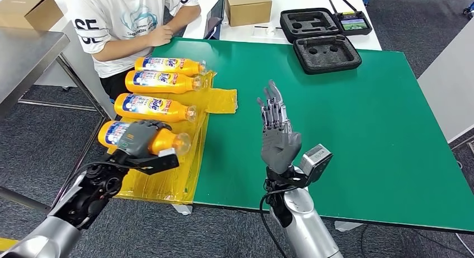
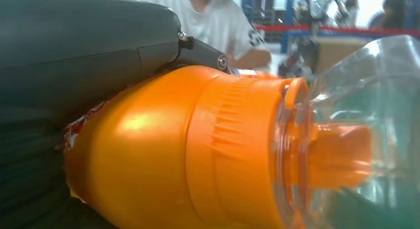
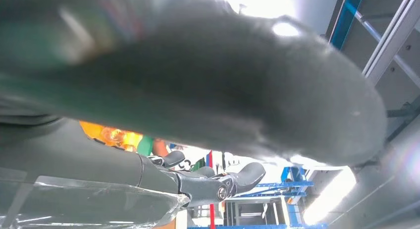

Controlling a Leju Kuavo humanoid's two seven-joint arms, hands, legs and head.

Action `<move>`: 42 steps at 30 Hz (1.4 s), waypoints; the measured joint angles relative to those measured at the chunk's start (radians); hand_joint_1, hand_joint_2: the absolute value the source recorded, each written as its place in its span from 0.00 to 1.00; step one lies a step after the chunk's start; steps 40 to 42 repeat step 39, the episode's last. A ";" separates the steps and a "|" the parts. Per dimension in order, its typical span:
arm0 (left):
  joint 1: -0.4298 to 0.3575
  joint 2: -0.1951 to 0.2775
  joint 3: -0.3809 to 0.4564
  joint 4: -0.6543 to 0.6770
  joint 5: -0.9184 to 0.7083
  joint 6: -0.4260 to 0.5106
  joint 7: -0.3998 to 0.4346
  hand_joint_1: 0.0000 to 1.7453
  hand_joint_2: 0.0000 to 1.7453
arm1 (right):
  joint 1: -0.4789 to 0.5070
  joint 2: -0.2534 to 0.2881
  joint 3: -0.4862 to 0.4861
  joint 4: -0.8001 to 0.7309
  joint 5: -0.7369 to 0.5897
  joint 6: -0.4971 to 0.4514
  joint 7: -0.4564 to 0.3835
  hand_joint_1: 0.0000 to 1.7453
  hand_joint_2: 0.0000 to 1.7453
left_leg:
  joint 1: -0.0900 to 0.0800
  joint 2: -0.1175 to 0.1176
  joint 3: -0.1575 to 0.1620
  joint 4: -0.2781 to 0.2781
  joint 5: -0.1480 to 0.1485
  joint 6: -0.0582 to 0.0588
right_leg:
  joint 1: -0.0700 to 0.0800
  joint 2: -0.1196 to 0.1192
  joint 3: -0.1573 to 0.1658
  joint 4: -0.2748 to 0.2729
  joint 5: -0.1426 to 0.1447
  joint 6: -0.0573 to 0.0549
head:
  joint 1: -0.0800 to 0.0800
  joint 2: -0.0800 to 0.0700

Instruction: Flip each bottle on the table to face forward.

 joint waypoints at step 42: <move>-0.249 -0.100 -0.169 0.463 0.068 -0.320 -0.134 0.00 1.00 | -0.039 0.016 0.021 0.118 0.002 0.040 0.000 0.00 0.00 | 0.000 0.000 0.005 0.000 0.000 0.000 | 0.000 0.000 0.005 0.000 0.000 0.000 | 0.000 0.000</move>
